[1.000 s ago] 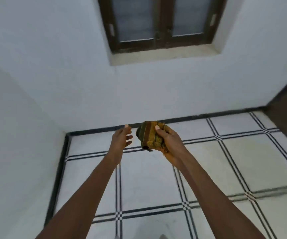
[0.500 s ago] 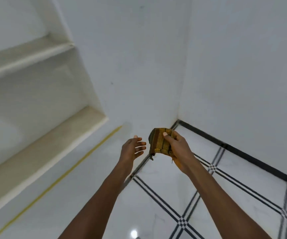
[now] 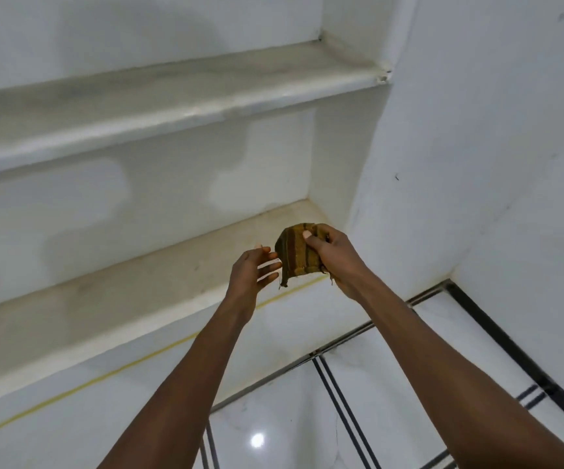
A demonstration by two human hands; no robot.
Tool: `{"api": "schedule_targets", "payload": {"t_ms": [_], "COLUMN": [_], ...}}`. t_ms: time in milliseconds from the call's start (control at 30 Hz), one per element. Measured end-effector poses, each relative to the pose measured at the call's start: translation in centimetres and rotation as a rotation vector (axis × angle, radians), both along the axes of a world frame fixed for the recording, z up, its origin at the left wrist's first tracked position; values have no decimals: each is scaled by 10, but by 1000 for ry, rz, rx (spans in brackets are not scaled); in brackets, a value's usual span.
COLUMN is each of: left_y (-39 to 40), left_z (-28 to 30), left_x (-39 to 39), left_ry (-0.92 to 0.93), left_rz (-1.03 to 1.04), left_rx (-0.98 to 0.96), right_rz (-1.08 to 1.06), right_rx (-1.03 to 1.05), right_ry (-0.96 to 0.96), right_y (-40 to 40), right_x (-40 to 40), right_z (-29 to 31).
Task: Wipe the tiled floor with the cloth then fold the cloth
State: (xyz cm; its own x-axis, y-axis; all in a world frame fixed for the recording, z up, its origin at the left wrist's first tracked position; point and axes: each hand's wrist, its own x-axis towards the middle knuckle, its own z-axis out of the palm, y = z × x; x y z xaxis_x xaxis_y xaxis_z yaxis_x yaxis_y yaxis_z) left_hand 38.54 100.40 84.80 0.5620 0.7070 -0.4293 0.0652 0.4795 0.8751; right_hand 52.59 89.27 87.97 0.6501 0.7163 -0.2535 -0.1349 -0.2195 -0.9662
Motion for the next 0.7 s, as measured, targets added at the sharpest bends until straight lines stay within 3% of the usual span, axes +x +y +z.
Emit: {"api": "schedule_targets", "payload": {"t_ms": [167, 400, 700], "left_y": [34, 40, 22], "left_z": [2, -20, -30], "left_x": [23, 75, 108], "left_ry": [-74, -54, 14], "left_rz": [85, 145, 189], "left_rx": [-82, -189, -183], "right_rz": [102, 190, 265], "right_rx": [-44, -389, -164], "right_ry": [-48, -445, -732], "right_y": [45, 67, 44], "right_x": [50, 127, 133], "right_z": [-7, -61, -75]}}
